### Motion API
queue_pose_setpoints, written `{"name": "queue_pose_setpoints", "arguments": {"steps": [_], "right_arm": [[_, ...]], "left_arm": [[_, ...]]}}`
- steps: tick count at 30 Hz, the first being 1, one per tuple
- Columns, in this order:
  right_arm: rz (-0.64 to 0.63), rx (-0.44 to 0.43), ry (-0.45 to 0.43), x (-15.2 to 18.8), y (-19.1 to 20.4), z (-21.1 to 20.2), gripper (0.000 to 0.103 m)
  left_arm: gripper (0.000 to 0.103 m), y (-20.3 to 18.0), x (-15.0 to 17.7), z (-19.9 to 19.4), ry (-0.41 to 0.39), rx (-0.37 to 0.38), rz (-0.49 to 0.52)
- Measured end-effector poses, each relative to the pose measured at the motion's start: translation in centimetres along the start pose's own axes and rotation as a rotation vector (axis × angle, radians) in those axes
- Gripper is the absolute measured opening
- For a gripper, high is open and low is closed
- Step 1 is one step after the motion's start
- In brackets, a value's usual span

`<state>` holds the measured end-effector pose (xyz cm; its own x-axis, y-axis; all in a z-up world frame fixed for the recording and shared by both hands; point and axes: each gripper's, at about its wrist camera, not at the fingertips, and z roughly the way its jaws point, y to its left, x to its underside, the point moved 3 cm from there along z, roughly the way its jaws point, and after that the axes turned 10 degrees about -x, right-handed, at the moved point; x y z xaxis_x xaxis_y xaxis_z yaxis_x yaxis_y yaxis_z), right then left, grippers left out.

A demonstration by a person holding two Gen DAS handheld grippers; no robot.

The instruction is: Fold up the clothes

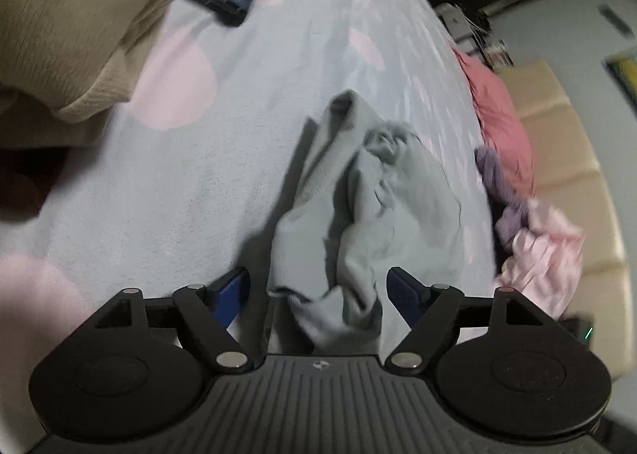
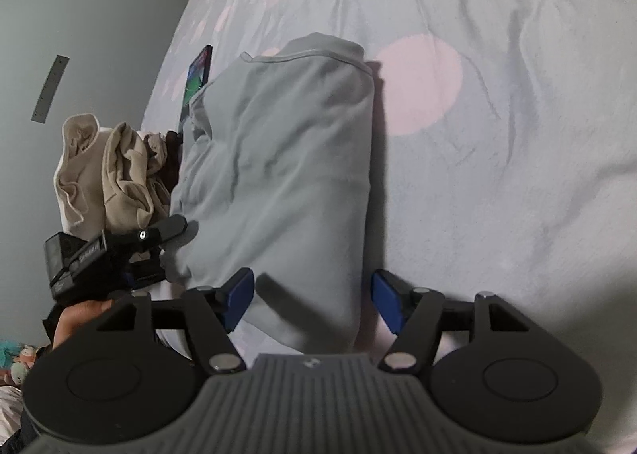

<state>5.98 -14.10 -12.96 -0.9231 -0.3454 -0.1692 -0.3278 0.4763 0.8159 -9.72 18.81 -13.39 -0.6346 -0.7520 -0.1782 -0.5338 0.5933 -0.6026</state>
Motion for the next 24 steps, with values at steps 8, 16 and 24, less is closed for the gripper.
{"name": "queue_pose_setpoints", "arguments": {"steps": [8, 16, 24], "right_arm": [[0.05, -0.093, -0.078, -0.2, -0.9, 0.8, 0.07], [-0.027, -0.089, -0.081, -1.6, 1.4, 0.7, 0.021], [-0.075, -0.16, -0.147, -1.4, 6.8, -4.0, 0.021]], "left_arm": [[0.101, -1.3, -0.9, 2.5, 0.062, 0.052, 0.033], [0.024, -0.7, -0.1, 2.7, 0.096, 0.179, -0.048], [0.023, -3.8, 1.0, -3.3, 0.003, 0.25, -0.023]]}}
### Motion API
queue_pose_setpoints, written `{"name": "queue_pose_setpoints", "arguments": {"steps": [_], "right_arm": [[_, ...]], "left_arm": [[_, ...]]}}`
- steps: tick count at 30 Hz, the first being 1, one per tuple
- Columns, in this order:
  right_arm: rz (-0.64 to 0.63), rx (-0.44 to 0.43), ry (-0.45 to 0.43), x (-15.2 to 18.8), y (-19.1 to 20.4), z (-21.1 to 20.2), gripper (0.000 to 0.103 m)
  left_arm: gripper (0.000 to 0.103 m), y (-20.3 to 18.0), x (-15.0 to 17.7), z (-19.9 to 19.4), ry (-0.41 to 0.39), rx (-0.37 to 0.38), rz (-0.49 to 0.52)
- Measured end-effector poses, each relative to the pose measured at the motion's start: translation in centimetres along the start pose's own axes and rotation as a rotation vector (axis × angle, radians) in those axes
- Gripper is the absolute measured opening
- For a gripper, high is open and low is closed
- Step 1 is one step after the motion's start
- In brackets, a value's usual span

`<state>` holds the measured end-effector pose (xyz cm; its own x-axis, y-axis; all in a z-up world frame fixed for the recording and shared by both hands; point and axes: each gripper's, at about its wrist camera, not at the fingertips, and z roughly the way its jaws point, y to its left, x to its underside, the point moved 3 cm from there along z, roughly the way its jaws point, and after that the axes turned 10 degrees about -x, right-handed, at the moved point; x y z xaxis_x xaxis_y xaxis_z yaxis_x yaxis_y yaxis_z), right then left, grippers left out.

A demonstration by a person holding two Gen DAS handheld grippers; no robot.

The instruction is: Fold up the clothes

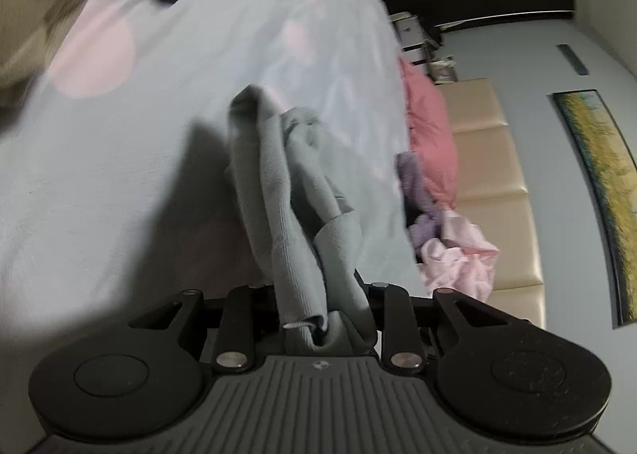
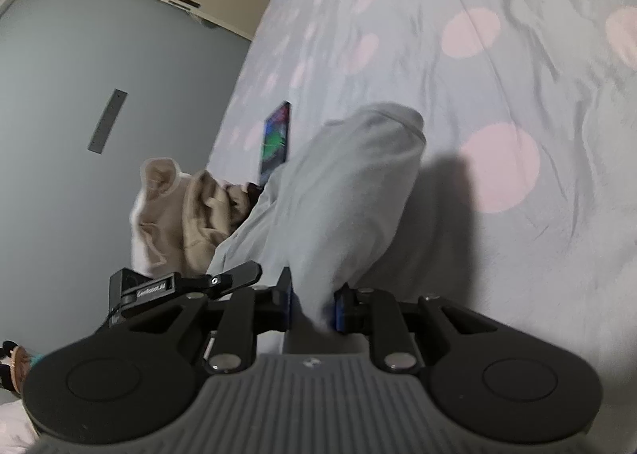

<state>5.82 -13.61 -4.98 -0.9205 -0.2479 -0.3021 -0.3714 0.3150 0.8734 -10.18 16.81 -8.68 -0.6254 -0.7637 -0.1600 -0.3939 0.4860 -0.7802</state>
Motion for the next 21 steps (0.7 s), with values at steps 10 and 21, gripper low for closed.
{"name": "queue_pose_setpoints", "arguments": {"steps": [10, 21], "right_arm": [[-0.22, -0.167, -0.014, -0.7, 14.3, 1.2, 0.021], [-0.473, -0.319, 0.079, -2.3, 30.6, 19.3, 0.021]], "left_arm": [[0.024, -6.5, -2.3, -14.3, -0.193, 0.029, 0.186], [0.024, -1.0, -9.5, -34.3, -0.534, -0.082, 0.23]]}}
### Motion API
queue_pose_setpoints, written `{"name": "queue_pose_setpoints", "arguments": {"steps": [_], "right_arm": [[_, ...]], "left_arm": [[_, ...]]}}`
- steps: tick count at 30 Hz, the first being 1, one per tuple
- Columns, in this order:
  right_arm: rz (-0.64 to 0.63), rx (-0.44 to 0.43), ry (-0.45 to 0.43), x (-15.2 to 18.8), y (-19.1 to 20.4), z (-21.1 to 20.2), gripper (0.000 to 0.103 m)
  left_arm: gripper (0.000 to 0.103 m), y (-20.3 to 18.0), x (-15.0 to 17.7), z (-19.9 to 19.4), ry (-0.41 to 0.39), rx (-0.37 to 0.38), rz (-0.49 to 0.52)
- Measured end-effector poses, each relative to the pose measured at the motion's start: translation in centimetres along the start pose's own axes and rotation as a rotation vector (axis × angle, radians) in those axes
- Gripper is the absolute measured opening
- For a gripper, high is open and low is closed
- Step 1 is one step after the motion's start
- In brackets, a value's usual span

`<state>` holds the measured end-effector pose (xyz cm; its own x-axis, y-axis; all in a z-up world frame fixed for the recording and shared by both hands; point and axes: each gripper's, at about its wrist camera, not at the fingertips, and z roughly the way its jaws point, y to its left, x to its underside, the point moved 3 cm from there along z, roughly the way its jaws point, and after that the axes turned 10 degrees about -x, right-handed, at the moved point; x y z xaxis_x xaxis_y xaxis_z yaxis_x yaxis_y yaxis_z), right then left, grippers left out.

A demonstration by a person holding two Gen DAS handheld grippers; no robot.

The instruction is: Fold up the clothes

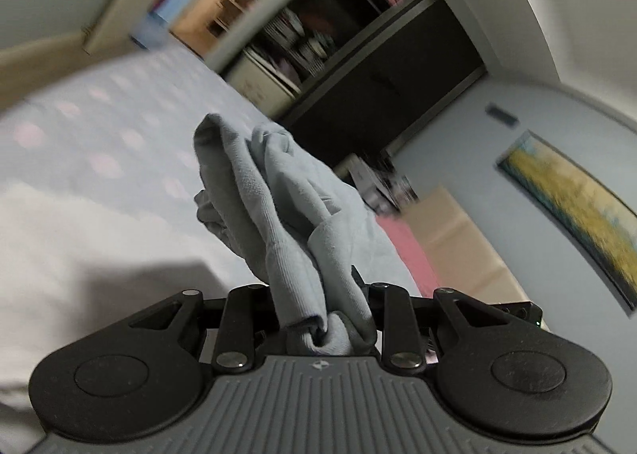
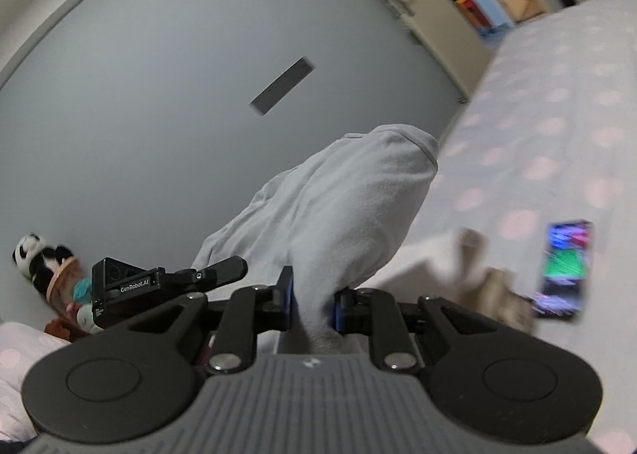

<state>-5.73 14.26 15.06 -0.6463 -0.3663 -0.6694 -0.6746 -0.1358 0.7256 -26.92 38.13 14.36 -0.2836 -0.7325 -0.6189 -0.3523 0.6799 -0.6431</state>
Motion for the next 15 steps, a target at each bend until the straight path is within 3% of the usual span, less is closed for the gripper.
{"name": "queue_pose_setpoints", "arguments": {"steps": [5, 8, 11, 13, 15], "right_arm": [[-0.001, 0.041, 0.104, 1.4, -2.4, 7.4, 0.021], [0.049, 0.133, 0.193, 3.9, -6.4, 10.5, 0.021], [0.132, 0.144, 0.207, 5.6, -8.9, 10.8, 0.025], [0.178, 0.114, 0.196, 5.7, -9.3, 10.1, 0.036], [0.109, 0.146, 0.191, 5.0, -8.2, 9.1, 0.04]], "left_arm": [[0.025, 8.3, 0.3, 1.6, 0.017, -0.048, -0.106], [0.031, 12.5, 3.1, 5.4, 0.091, -0.163, -0.131], [0.036, 14.0, 4.7, 6.7, 0.138, -0.196, -0.118], [0.043, 13.6, 4.5, 6.1, 0.131, -0.2, -0.093], [0.046, 13.2, 4.0, 5.1, 0.106, -0.229, -0.059]]}}
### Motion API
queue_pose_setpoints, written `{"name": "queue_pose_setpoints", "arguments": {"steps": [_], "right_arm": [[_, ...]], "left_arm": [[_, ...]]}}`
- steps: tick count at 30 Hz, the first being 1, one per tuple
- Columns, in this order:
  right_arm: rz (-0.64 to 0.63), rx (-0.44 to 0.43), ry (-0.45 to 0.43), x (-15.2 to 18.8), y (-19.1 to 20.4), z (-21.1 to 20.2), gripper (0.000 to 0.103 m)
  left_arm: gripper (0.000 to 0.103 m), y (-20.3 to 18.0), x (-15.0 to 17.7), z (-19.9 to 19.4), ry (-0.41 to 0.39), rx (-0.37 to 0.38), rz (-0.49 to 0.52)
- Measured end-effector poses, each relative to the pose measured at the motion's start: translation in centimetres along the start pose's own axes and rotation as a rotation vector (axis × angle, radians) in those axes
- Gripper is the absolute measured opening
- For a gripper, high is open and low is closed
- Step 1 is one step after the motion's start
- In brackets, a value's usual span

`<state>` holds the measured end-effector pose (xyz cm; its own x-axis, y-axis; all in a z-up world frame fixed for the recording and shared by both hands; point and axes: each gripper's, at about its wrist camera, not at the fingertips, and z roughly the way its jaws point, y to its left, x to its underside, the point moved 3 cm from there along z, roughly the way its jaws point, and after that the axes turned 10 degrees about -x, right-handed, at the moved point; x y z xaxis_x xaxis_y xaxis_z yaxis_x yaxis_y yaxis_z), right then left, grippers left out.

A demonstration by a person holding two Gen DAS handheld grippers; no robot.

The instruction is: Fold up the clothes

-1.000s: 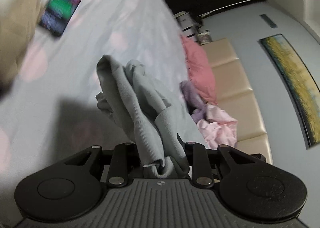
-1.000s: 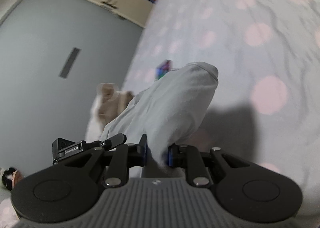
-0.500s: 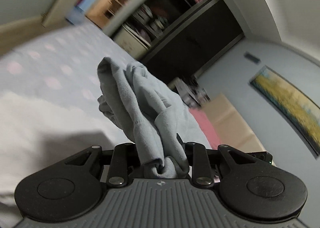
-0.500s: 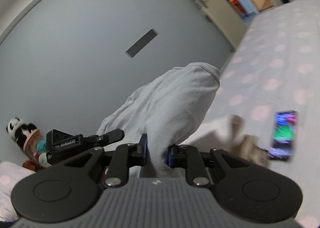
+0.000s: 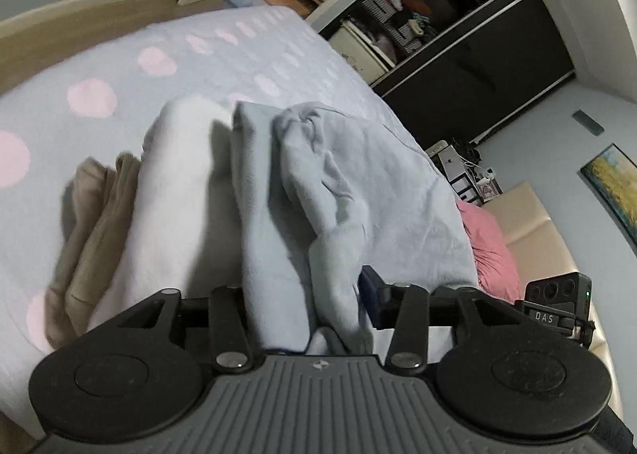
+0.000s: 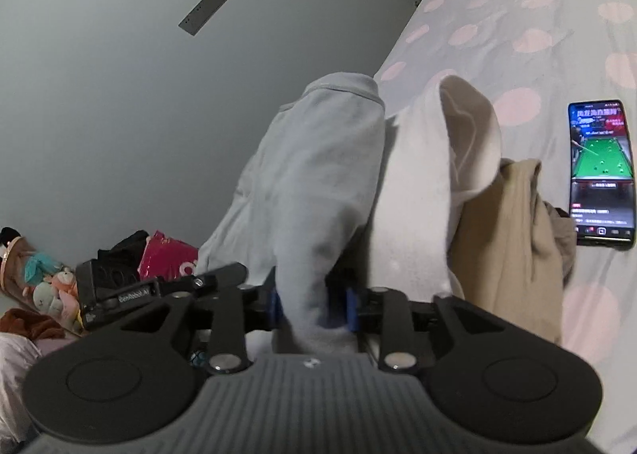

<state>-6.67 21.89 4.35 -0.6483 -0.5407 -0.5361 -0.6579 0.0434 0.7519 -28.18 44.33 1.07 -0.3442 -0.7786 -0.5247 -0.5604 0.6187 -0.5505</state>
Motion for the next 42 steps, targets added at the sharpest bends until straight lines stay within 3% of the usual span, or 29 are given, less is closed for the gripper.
{"name": "queue_pose_setpoints", "arguments": {"steps": [2, 5, 7, 9, 12, 15, 17, 20, 22, 26, 31, 32, 34, 36, 42], "right_arm": [[-0.091, 0.043, -0.017, -0.4, 1.4, -1.4, 0.04], [-0.253, 0.096, -0.057, -1.2, 4.1, -3.0, 0.04], [-0.308, 0.108, -0.104, -2.5, 5.6, -2.6, 0.04], [-0.34, 0.115, -0.139, -3.6, 6.7, -1.6, 0.04], [-0.415, 0.17, -0.15, -4.7, 7.4, 0.8, 0.04], [-0.533, 0.268, -0.111, -4.8, 7.1, 4.0, 0.038], [-0.611, 0.333, -0.072, -3.8, 5.4, 6.3, 0.037], [-0.698, 0.394, -0.048, -2.1, 2.1, 7.9, 0.037], [-0.649, 0.38, -0.066, -0.9, -0.5, 6.7, 0.037], [-0.532, 0.24, -0.141, -1.8, -1.6, 4.4, 0.037], [-0.502, 0.164, -0.228, -2.5, 0.9, 0.2, 0.044], [-0.504, 0.17, -0.228, -2.4, 1.5, -1.3, 0.045], [-0.514, 0.189, -0.221, -1.9, 2.6, -4.5, 0.059], [-0.526, 0.23, -0.201, -1.0, 3.4, -7.8, 0.062], [-0.501, 0.386, -0.16, 3.3, 3.0, -18.3, 0.082]], "left_arm": [[0.053, 0.0, -0.7, -2.2, -0.08, -0.106, 0.055], [0.054, -1.5, -1.8, -5.7, -0.235, -0.228, 0.153], [0.059, -3.5, -2.5, -7.5, -0.329, -0.186, 0.191], [0.063, -5.2, -2.9, -7.3, -0.36, -0.106, 0.225], [0.063, -7.3, -3.1, -4.0, -0.312, -0.122, 0.304], [0.063, -8.0, -2.1, -0.9, -0.258, -0.19, 0.361], [0.061, -7.0, -1.4, 0.4, -0.211, -0.22, 0.35], [0.059, -4.8, -0.7, 1.2, -0.166, -0.203, 0.311], [0.06, -2.7, 0.0, 0.7, -0.152, -0.194, 0.285], [0.06, -3.3, -0.1, -0.6, -0.187, -0.226, 0.316], [0.061, -5.7, -0.6, -3.8, -0.292, -0.269, 0.331], [0.062, -6.2, -0.8, -4.3, -0.311, -0.263, 0.32], [0.069, -7.5, -1.1, -5.5, -0.344, -0.245, 0.299], [0.074, -9.2, -1.2, -6.3, -0.363, -0.23, 0.293], [0.075, -17.3, 0.2, -5.6, -0.348, -0.16, 0.328]]}}
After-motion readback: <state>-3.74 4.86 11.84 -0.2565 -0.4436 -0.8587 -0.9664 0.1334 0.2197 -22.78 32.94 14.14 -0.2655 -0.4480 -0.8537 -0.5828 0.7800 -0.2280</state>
